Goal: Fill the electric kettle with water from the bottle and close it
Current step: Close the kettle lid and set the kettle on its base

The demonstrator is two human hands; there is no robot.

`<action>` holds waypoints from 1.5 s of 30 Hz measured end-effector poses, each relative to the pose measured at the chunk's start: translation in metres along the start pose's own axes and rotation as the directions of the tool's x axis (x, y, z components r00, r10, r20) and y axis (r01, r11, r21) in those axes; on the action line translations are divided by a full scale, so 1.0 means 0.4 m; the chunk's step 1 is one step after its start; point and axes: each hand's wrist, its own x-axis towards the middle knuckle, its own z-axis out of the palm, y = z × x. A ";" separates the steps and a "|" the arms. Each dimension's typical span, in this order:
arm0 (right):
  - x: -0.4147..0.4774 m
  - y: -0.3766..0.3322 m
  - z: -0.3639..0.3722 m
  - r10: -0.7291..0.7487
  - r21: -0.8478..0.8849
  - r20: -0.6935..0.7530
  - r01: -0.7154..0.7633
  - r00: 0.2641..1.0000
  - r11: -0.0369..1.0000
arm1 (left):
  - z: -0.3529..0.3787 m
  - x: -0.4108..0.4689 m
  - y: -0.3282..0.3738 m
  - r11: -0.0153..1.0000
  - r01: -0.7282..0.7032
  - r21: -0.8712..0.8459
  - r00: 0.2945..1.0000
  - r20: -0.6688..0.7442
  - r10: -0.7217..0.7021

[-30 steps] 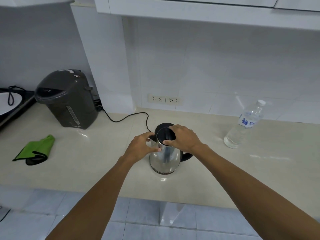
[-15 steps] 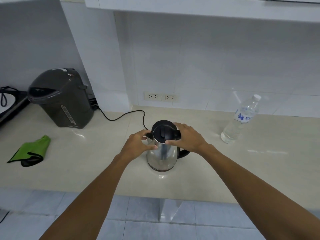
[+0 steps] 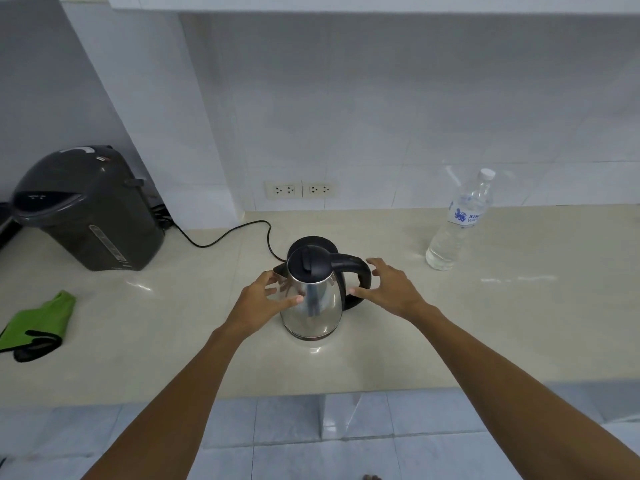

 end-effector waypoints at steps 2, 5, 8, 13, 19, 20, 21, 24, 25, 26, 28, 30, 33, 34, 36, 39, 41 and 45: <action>0.000 0.007 0.016 -0.019 0.042 -0.030 0.020 0.999 0.999 | 0.007 0.003 -0.001 1.000 -0.010 0.010 1.000 -0.002 0.010; 0.004 0.010 0.031 -0.018 0.100 -0.095 0.028 0.995 0.995 | 0.014 0.009 -0.004 1.000 -0.013 0.011 1.000 -0.017 0.013; 0.011 0.010 0.039 0.014 0.135 -0.158 0.007 0.987 0.991 | 0.018 0.011 -0.006 0.999 -0.017 -0.032 1.000 -0.009 0.017; 0.021 0.002 0.046 0.010 0.110 -0.193 0.012 0.981 0.994 | 0.017 0.010 -0.004 0.996 -0.028 -0.082 0.999 0.015 0.029; 0.035 -0.028 0.020 -0.049 0.049 -0.259 0.064 0.965 0.997 | -0.007 0.018 0.038 0.991 -0.072 -0.114 0.997 0.012 0.074; 0.042 -0.036 0.007 -0.058 0.043 -0.266 0.072 0.962 0.996 | -0.015 0.025 0.052 0.990 -0.084 -0.115 0.996 0.012 0.086; 0.052 -0.046 -0.007 -0.067 0.034 -0.270 0.079 0.961 0.996 | -0.024 0.035 0.066 0.989 -0.094 -0.117 0.995 0.013 0.096; 0.093 -0.080 -0.055 -0.098 0.004 -0.282 0.104 0.954 0.995 | -0.054 0.078 0.111 0.988 -0.112 -0.107 0.994 0.008 0.113; 0.110 -0.092 -0.071 -0.108 -0.005 -0.287 0.111 0.952 0.994 | -0.062 0.096 0.129 0.988 -0.121 -0.099 0.993 0.000 0.122; 0.128 -0.101 -0.086 -0.117 -0.010 -0.291 0.119 0.950 0.993 | -0.070 0.115 0.146 0.987 -0.131 -0.089 0.991 -0.007 0.131; 0.172 -0.114 -0.114 -0.128 -0.008 -0.297 0.131 0.946 0.991 | -0.080 0.158 0.176 0.986 -0.143 -0.084 0.990 -0.019 0.142; 0.223 -0.122 -0.138 -0.138 -0.009 -0.300 0.142 0.944 0.990 | -0.087 0.207 0.195 0.984 -0.151 -0.094 0.988 -0.027 0.149; 0.308 -0.124 -0.162 -0.155 -0.017 -0.304 0.157 0.940 0.987 | -0.090 0.280 0.213 0.982 -0.151 -0.110 0.988 -0.025 0.149; 0.337 -0.122 -0.165 -0.157 -0.019 -0.302 0.159 0.940 0.987 | -0.088 0.304 0.217 0.982 -0.149 -0.113 0.989 -0.023 0.147; 0.391 -0.112 -0.168 -0.165 -0.016 -0.295 0.167 0.941 0.986 | -0.083 0.348 0.221 0.983 -0.140 -0.120 0.990 -0.026 0.138; 0.455 -0.099 -0.165 -0.172 -0.019 -0.277 0.174 0.945 0.985 | -0.074 0.406 0.213 0.984 -0.114 -0.139 0.993 -0.032 0.111; 0.486 -0.086 -0.156 -0.175 -0.024 -0.255 0.175 0.951 0.984 | -0.066 0.434 0.203 0.986 -0.092 -0.141 0.996 -0.030 0.088; 0.523 -0.062 -0.135 -0.177 -0.017 -0.220 0.178 0.959 0.984 | -0.057 0.466 0.173 0.989 -0.033 -0.146 0.999 -0.025 0.030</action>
